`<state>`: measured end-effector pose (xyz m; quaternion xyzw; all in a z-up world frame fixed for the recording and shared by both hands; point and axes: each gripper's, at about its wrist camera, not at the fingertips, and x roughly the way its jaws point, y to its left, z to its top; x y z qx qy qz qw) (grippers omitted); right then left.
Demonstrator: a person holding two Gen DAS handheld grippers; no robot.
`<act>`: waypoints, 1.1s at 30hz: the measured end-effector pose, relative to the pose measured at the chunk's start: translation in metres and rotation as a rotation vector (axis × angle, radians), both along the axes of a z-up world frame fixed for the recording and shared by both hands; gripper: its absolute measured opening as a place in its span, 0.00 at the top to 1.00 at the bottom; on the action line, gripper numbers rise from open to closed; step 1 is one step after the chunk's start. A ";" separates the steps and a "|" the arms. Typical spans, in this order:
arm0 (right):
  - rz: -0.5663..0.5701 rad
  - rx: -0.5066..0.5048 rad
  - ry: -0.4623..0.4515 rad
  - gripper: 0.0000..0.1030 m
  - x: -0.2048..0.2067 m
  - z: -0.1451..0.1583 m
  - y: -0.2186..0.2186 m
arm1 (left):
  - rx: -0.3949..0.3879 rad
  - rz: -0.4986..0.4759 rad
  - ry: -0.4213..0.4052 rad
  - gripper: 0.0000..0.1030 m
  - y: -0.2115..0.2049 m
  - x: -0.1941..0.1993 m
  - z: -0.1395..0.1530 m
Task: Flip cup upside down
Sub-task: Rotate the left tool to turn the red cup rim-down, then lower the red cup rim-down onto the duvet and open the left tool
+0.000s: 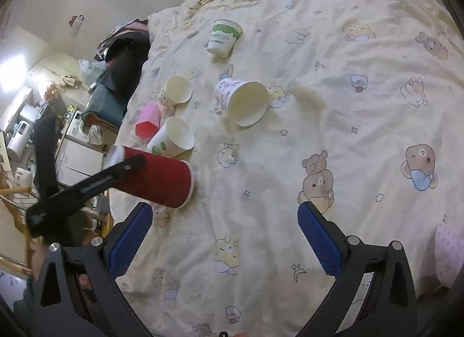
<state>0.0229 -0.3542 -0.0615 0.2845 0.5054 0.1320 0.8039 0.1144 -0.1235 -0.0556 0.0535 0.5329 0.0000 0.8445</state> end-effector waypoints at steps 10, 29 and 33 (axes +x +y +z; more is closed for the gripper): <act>0.040 -0.048 -0.023 0.01 0.001 0.008 0.011 | 0.046 0.003 -0.010 0.39 -0.011 -0.002 -0.020; 0.042 -0.087 -0.003 0.01 0.006 0.004 0.014 | -0.094 0.092 -0.044 0.23 0.026 -0.019 0.001; 0.036 -0.091 0.001 0.01 0.006 0.003 0.013 | -0.139 0.082 -0.101 0.23 0.036 -0.044 0.032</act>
